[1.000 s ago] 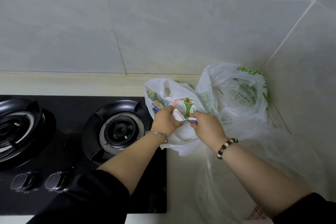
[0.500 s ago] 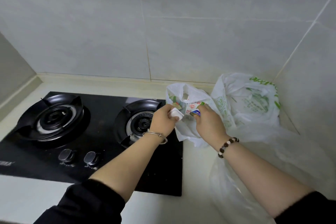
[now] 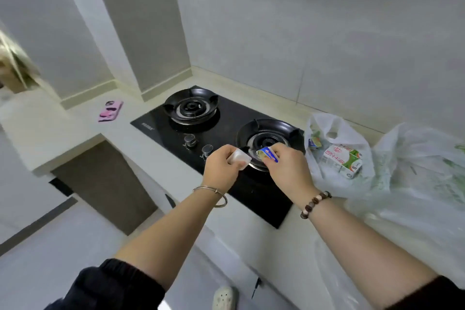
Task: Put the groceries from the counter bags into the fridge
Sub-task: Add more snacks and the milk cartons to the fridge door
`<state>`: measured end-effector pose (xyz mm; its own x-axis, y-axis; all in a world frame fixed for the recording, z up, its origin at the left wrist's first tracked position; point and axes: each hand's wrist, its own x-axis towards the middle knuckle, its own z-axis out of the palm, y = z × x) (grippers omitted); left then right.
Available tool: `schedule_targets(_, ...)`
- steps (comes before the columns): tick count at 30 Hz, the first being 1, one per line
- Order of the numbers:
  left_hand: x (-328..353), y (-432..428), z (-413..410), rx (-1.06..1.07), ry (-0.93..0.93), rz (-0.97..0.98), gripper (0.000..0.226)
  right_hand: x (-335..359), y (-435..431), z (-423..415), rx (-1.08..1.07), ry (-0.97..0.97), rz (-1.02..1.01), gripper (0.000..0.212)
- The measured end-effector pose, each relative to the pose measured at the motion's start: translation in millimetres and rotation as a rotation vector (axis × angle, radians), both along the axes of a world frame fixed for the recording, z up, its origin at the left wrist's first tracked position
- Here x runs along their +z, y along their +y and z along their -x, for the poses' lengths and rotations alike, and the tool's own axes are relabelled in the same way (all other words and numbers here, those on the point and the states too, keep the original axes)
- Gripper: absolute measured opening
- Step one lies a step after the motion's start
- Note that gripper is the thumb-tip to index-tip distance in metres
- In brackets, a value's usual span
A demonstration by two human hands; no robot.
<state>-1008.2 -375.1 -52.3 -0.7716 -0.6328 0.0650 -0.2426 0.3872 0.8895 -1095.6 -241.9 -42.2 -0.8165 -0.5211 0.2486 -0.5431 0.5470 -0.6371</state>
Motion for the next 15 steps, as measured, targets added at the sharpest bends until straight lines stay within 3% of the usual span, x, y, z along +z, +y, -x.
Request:
schedule_targets(7,7.0,-10.0,-138.4,0.408,0.023,-0.086,0.011,7.6,-51.0,-99.7,0.365,-0.068,0.031,0.013)
schedule_targets(15,39.4,-21.5,-286.0,0.771,0.070,0.048,0.016,35.6,-110.3,-226.0,0.727,-0.051,0.099,0.020)
